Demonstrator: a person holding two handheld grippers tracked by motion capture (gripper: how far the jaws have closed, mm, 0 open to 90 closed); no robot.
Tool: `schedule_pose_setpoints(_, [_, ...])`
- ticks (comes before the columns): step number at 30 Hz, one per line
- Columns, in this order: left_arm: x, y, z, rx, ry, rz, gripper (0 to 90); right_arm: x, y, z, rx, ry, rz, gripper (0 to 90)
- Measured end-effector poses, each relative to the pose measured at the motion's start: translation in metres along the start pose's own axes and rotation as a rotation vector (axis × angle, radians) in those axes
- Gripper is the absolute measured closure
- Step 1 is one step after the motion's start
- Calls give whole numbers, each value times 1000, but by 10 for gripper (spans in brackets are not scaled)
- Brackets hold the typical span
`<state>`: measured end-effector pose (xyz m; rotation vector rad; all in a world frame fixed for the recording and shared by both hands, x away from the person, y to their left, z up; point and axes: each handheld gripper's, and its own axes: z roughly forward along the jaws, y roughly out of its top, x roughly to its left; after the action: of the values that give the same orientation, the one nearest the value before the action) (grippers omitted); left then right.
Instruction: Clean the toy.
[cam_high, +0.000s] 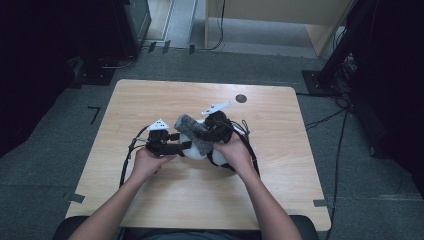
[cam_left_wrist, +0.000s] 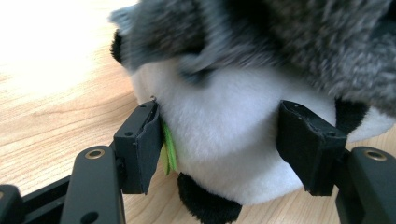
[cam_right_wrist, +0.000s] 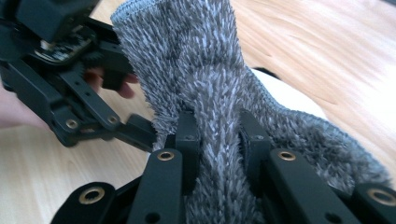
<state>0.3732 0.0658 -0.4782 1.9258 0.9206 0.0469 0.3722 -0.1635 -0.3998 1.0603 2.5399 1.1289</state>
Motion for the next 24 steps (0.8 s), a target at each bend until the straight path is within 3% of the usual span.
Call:
schedule_pose_setpoints(11, [1, 2, 1, 13, -4, -13, 335, -14, -19, -38, -25, -113, 25, 747])
schedule_pose_setpoints(16, [1, 3, 2, 7, -9, -16, 335, -30, -32, -61, -57, -152, 74, 746])
schedule_pose_setpoints(19, [0, 4, 2, 13, -8, -11, 336, -43, -42, -74, -78, -169, 127, 745])
schedule_pose_setpoints(24, [1, 5, 2, 14, -12, -11, 336, -56, -56, -87, -85, -197, 171, 744])
